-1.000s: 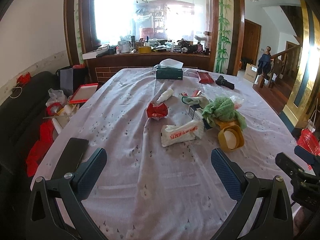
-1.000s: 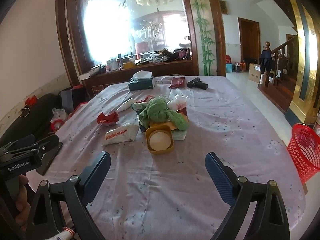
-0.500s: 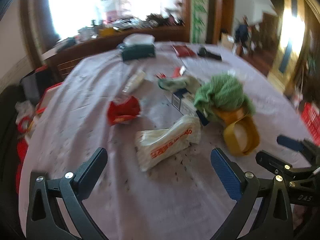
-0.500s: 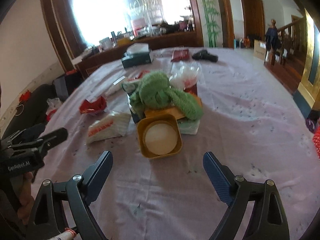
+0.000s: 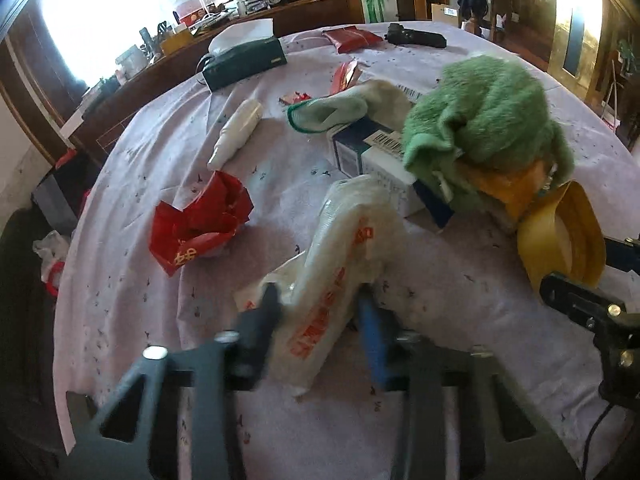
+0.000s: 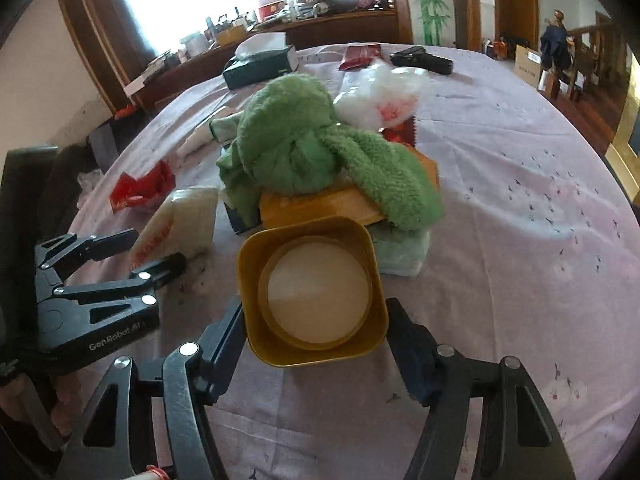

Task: Collect trash
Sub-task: 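Grasp the white plastic bag with the left tool while the right tool grasps the yellow container, then carry the white bag and yellow container to the red basket and release both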

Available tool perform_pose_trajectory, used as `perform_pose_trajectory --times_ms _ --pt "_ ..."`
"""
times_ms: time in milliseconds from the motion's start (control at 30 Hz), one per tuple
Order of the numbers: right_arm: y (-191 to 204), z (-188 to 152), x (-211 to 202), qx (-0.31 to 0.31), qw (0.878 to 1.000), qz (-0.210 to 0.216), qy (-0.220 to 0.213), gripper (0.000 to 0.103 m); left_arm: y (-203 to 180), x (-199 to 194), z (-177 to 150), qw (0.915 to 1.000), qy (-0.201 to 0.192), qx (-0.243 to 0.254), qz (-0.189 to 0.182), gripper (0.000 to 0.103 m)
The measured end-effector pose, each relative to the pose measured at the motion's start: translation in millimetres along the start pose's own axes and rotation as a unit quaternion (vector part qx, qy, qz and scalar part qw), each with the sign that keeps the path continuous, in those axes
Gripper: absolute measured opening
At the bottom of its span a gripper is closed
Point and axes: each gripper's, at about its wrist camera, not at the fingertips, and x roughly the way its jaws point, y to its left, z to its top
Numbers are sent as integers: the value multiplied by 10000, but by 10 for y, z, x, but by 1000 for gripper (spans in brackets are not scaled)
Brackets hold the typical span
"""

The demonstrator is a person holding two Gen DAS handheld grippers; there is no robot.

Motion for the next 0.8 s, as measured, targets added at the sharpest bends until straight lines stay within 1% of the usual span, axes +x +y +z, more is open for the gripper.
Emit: perform_pose_trajectory --times_ms 67,200,300,400,533,633,700,800 --pt "-64 -46 -114 128 9998 94 -109 71 -17 -64 -24 10000 -2 -48 0 18" --pt "-176 -168 -454 253 9987 185 -391 71 -61 -196 -132 9996 -27 -256 -148 15" --pt "-228 -261 -726 271 9978 170 -582 71 -124 -473 -251 9979 -219 -519 -329 15" --pt "-307 -350 -1064 279 9959 190 -843 71 -262 -833 -341 9949 -495 -699 -535 15" --pt "-463 -477 -1575 354 9910 170 -1279 71 -529 -1359 -360 9887 -914 -855 -820 15" --pt "-586 -531 -1938 420 9858 71 -1624 71 -776 -1703 -299 9842 -1250 -828 -946 15" --pt "-687 -586 -2183 492 9815 7 -1852 71 -921 -1874 -238 9814 -1403 -788 -1045 15" --pt "-859 -676 -2553 619 9735 -155 -2197 71 -1183 -2162 -145 9764 -1673 -644 -1207 15"
